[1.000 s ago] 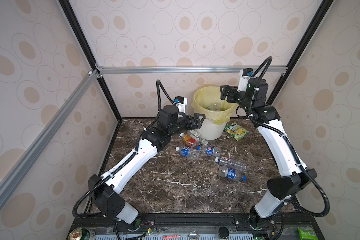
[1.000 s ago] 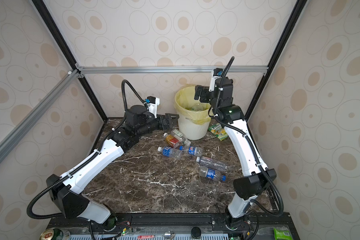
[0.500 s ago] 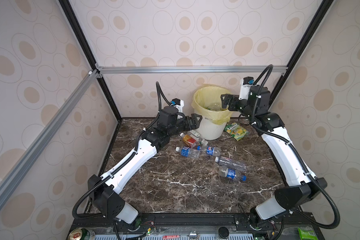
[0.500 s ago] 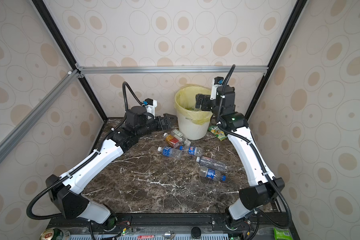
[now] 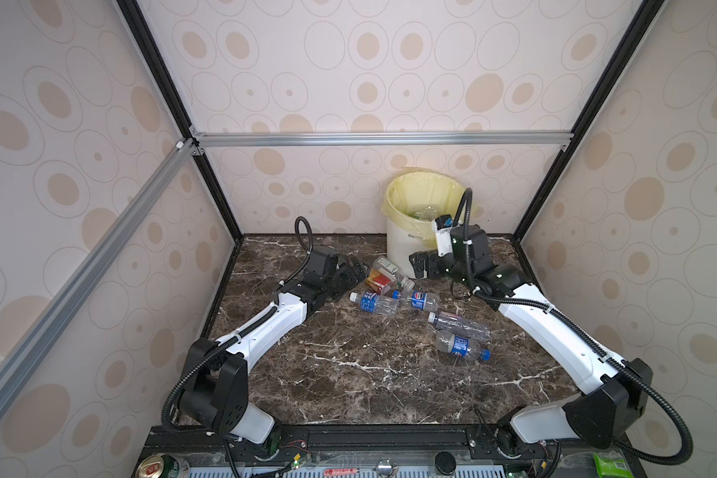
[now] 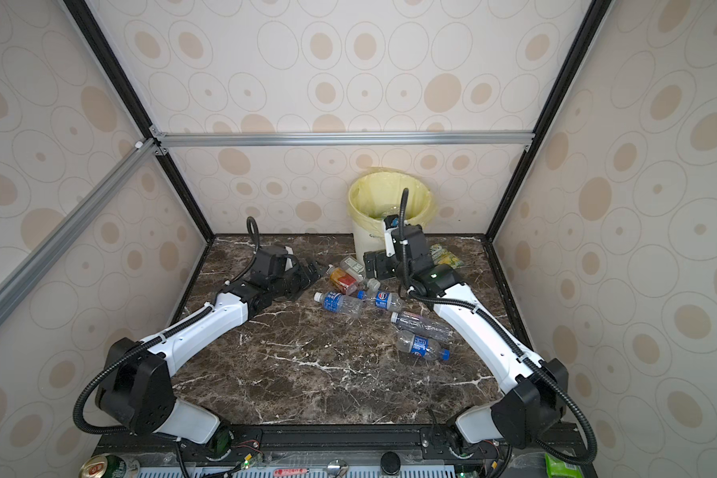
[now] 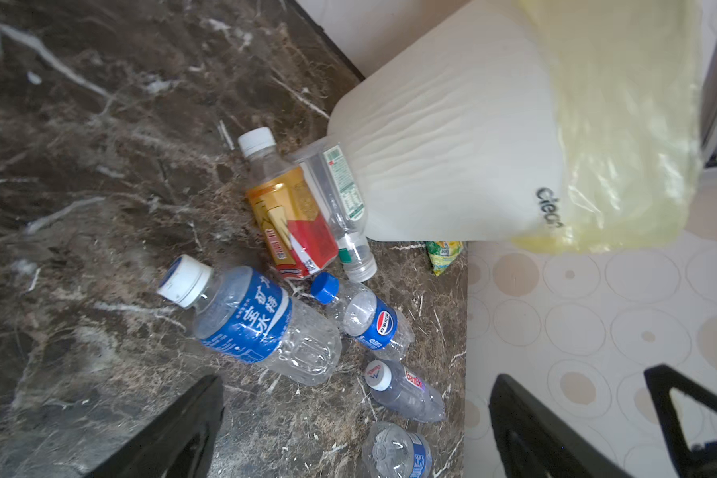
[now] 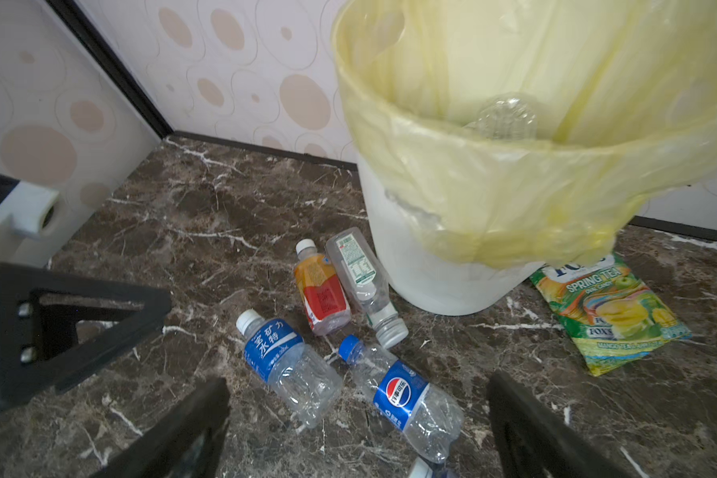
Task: Throw the plastic bottles in the bin
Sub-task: 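Lower both grippers toward the remaining bottles near the bin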
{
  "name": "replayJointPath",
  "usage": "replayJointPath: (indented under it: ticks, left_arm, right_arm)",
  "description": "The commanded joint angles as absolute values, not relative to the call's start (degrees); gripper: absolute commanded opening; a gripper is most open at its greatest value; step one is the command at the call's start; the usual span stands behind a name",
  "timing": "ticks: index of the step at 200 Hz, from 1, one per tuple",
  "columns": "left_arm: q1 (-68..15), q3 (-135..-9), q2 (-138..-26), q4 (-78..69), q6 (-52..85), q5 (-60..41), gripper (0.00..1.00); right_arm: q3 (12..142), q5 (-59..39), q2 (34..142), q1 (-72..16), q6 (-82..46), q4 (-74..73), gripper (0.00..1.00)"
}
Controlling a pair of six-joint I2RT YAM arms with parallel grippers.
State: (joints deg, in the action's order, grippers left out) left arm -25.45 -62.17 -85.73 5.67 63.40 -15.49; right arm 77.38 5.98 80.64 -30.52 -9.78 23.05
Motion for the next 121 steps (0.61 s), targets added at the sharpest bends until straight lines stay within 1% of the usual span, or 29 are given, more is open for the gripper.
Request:
replayJointPath:
  ticks: [1, 45, 71, 80, 96, 121]
  left_arm:
    - [-24.03, -60.48, -84.34, -0.51, 69.69, -17.90, 0.99]
    - [-21.63, -53.89, -87.70, -9.26, 75.88, -23.02, 0.99]
    - [-21.27, -53.55, -90.94, -12.18, 77.24, -25.19, 0.97]
    - [-21.26, -53.52, -91.84, -12.92, 77.70, -25.27, 0.94]
    - [-21.06, -53.37, -93.34, -13.88, 78.95, -25.48, 0.94]
    - [-20.79, -52.07, -94.99, -15.67, 81.66, -25.23, 0.90]
  right_arm:
    - [74.67, 8.26, 79.43, -33.11, -9.16, 21.04, 1.00]
    - [68.98, 9.66, 80.32, -38.14, -10.68, 18.18, 1.00]
    - [66.59, 10.15, 80.43, -39.40, -12.44, 17.62, 1.00]
    - [65.69, 9.81, 80.18, -39.40, -13.18, 17.03, 1.00]
    - [64.67, 9.29, 79.83, -39.59, -13.71, 16.41, 1.00]
    - [63.87, 10.09, 79.33, -39.79, -14.06, 16.71, 1.00]
